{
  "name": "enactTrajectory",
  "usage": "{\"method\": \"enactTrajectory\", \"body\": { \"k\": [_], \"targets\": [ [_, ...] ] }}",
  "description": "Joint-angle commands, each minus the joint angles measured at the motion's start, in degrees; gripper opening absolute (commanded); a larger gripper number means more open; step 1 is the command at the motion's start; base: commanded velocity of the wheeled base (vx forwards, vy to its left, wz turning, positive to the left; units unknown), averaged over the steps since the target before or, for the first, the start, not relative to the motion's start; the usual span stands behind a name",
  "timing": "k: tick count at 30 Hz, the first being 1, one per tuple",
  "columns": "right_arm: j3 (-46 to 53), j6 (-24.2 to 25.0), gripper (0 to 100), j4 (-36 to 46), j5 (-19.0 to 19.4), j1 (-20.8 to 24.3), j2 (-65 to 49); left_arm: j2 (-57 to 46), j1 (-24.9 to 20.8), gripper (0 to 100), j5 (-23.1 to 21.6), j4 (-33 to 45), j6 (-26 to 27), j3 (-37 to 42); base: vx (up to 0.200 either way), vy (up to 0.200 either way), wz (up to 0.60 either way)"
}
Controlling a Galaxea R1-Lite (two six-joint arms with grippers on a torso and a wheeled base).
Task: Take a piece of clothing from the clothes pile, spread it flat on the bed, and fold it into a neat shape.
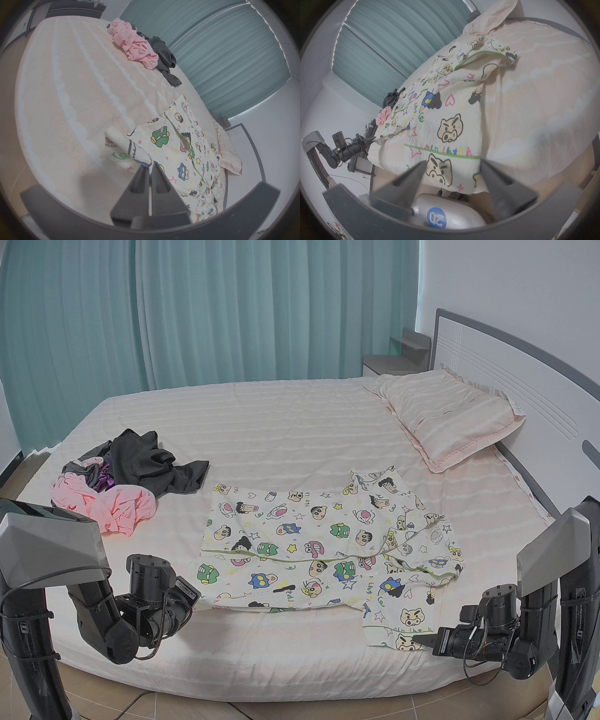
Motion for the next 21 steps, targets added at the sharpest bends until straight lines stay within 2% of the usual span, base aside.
{"method": "enactTrajectory", "body": {
  "k": [1,16,21],
  "targets": [
    [0.08,0.01,0,-0.84,-0.1,-0.27,0.08,0.0,-0.02,0,-0.01,-0.02,-0.01,0.07,0.0,0.0,0.0],
    [4.74,-0.34,0,-0.84,0.25,-2.82,-6.78,-1.32,-1.69,0,1.04,-0.46,0.16,2.18,0.0,0.0,0.0],
    [6.85,-0.43,0,2.76,1.04,-4.14,-14.33,-3.51,-4.15,0,1.22,-5.29,0.69,6.4,0.0,0.0,0.0]
  ]
}}
